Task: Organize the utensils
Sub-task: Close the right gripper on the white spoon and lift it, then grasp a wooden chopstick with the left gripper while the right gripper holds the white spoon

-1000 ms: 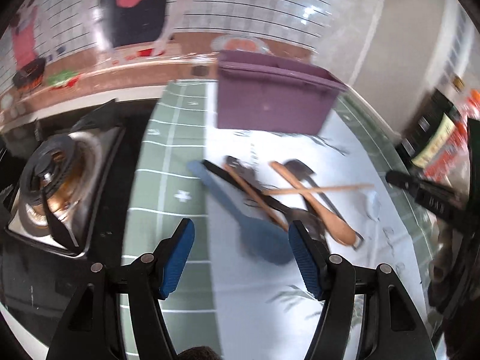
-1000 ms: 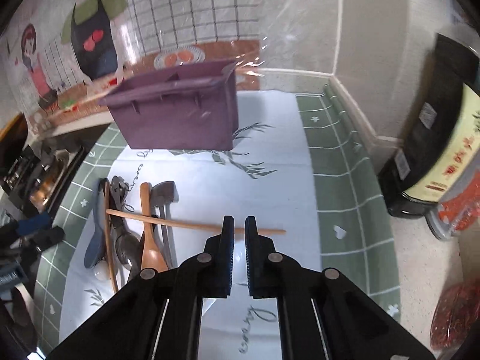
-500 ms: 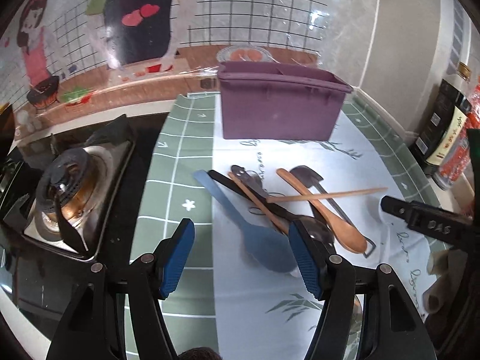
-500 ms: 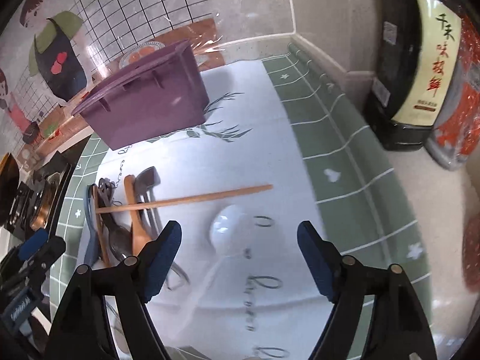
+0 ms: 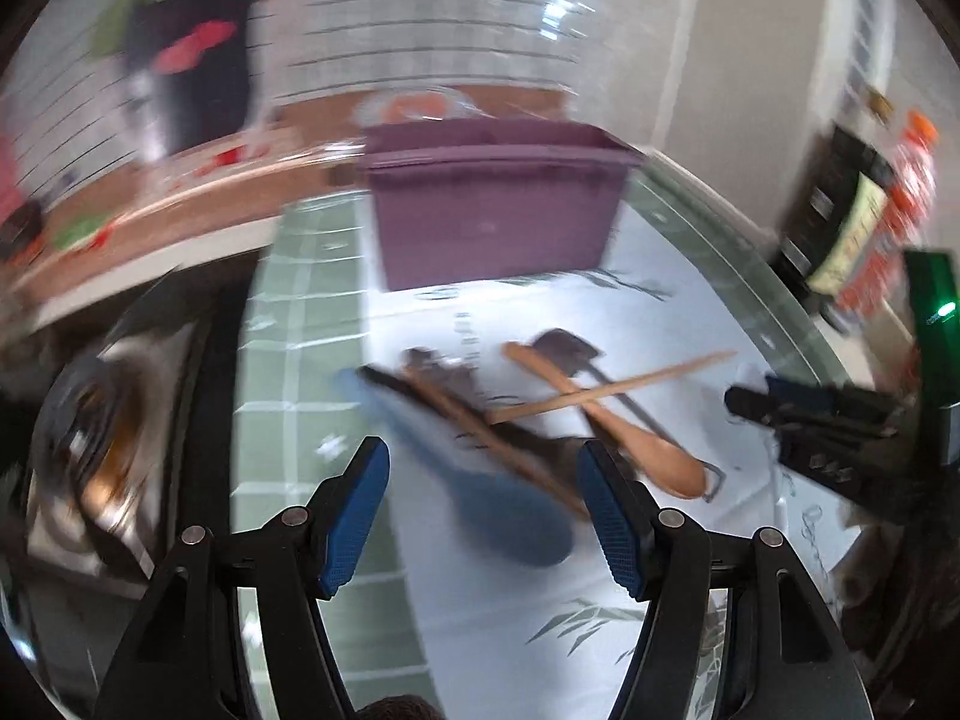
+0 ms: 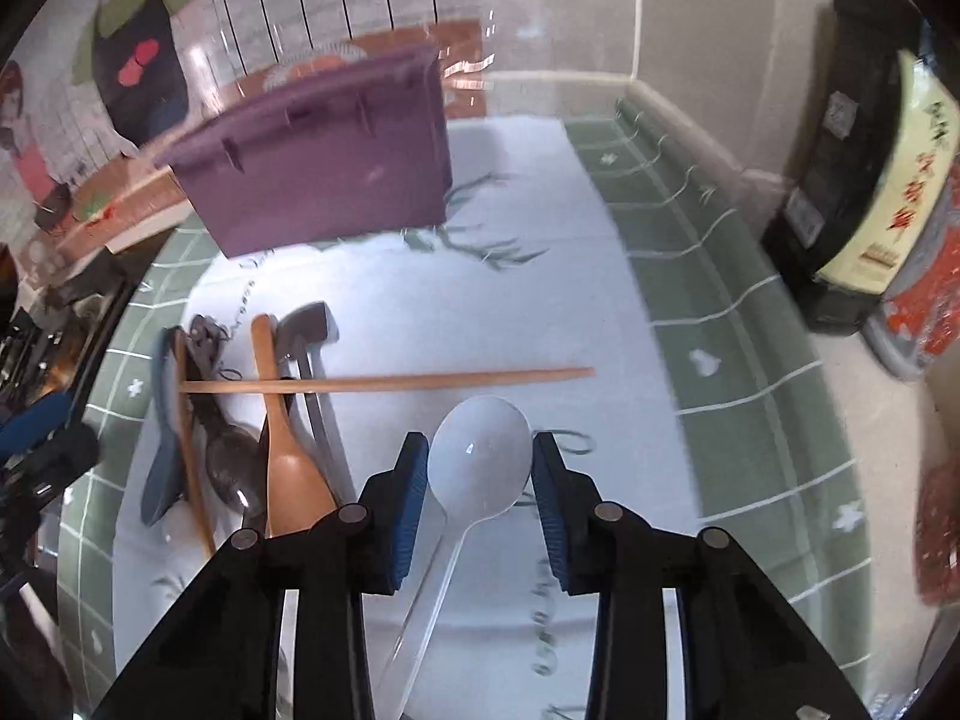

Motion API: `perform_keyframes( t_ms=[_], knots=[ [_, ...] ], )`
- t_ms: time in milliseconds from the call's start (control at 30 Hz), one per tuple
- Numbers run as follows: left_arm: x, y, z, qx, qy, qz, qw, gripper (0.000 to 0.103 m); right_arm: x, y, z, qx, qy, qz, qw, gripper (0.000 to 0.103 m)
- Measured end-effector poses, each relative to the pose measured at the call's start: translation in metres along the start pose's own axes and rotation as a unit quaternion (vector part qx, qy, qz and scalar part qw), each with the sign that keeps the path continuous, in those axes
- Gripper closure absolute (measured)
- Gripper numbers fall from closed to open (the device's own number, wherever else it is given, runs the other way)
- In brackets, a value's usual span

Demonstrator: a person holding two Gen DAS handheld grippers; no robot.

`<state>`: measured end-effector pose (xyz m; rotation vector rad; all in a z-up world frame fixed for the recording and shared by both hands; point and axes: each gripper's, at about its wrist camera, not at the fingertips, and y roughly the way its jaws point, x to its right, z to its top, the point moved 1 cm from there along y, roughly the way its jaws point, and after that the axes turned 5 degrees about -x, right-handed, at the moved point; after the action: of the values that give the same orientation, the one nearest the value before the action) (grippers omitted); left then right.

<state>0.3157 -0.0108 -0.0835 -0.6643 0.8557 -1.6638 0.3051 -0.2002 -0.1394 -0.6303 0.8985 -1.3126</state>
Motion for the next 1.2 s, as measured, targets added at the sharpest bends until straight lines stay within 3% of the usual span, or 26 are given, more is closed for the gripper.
perform_keyframes(
  t_ms=[167,267,433,600,733,800,933,1067,1200],
  knots=[
    [0.029,0.029,0.028,-0.065,0.062,-0.108,0.9901,0.037,0.023,-0.029,-0.004,0.017,0.008,0.018,1.000,0.070],
    [0.049,0.045,0.048,-0.075,0.096,-0.115,0.9858,0.037,0.033,-0.040,-0.009,0.025,0.011,0.019,0.999,0.070],
    [0.063,0.075,0.063,-0.102,0.132,-0.076,0.9830,0.037,0.048,-0.048,-0.020,0.025,0.026,0.014,0.999,0.070],
    [0.044,0.087,0.053,-0.151,0.093,-0.090,0.9799,0.037,0.062,-0.049,-0.026,0.024,0.036,0.010,0.999,0.070],
    [0.056,0.071,0.029,-0.185,0.096,-0.134,0.9689,0.037,0.069,-0.045,-0.027,0.021,0.040,0.013,0.999,0.070],
    [0.064,0.061,0.024,-0.170,0.106,-0.122,0.9721,0.037,0.070,-0.042,-0.026,0.020,0.041,0.018,0.999,0.070],
    [0.074,0.044,0.040,-0.070,0.103,-0.086,0.9885,0.037,0.066,-0.034,-0.022,0.014,0.038,0.028,0.999,0.070],
    [0.091,0.071,0.057,-0.098,0.111,-0.090,0.9849,0.037,0.061,-0.032,-0.022,0.014,0.035,0.034,0.999,0.070],
    [0.111,0.084,0.063,-0.110,0.112,-0.134,0.9785,0.037,0.060,-0.034,-0.022,0.016,0.034,0.036,0.999,0.069]
  ],
)
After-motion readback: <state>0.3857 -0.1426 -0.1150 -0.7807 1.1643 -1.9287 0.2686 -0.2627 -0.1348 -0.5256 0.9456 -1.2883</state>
